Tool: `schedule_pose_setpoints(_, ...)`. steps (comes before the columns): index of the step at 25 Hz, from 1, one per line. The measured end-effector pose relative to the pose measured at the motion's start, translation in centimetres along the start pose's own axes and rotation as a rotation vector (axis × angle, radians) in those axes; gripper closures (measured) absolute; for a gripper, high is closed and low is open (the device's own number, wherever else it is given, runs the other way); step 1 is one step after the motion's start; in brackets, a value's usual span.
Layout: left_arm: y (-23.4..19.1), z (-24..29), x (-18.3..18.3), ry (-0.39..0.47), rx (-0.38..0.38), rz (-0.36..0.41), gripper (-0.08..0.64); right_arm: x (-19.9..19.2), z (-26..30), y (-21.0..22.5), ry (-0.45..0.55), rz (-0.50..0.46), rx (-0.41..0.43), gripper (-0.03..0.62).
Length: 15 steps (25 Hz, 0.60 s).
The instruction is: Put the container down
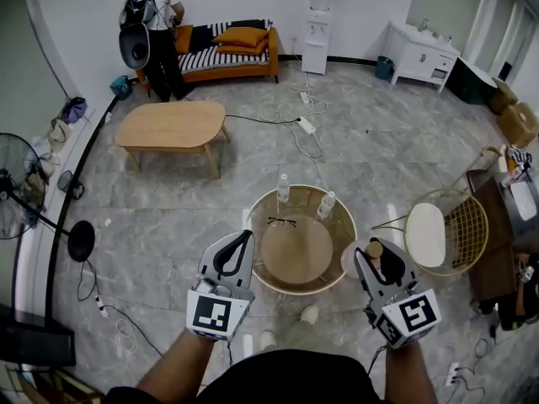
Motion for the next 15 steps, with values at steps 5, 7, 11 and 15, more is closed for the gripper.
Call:
schedule_pose_setpoints(5, 0.2, 2.4, -0.5, -0.025, -0.014, 0.002, 0.545, -0.3, 1.1, 2.0, -0.028, 0.003, 0.002, 0.439)
schedule_pose_setpoints(7, 0.0, 3.4, -0.8, -0.034, -0.019, 0.006, 0.545, -0.5, 1.8, 2.7, -0.032, 0.01, 0.004, 0.439)
schedule_pose_setpoints(11, -0.2, 5.5, -0.8, -0.029, -0.009, -0.004, 0.545, -1.0, 3.1, 4.3, -0.039, 0.019, 0.012, 0.439)
schedule_pose_setpoints(15, -0.1, 7.8, -0.6, -0.032, -0.009, 0.006, 0.545, -0.9, 4.2, 6.1, -0.051, 0.028, 0.011, 0.439)
Point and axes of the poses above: the fingertips, and each gripper's own axes: z forward along the fingers, y to its right, x out of its top, the point moved 9 cm from there along -z, backward along the fingers, and after that the axes turned 2 degrees about y, right-handed, at the moved point
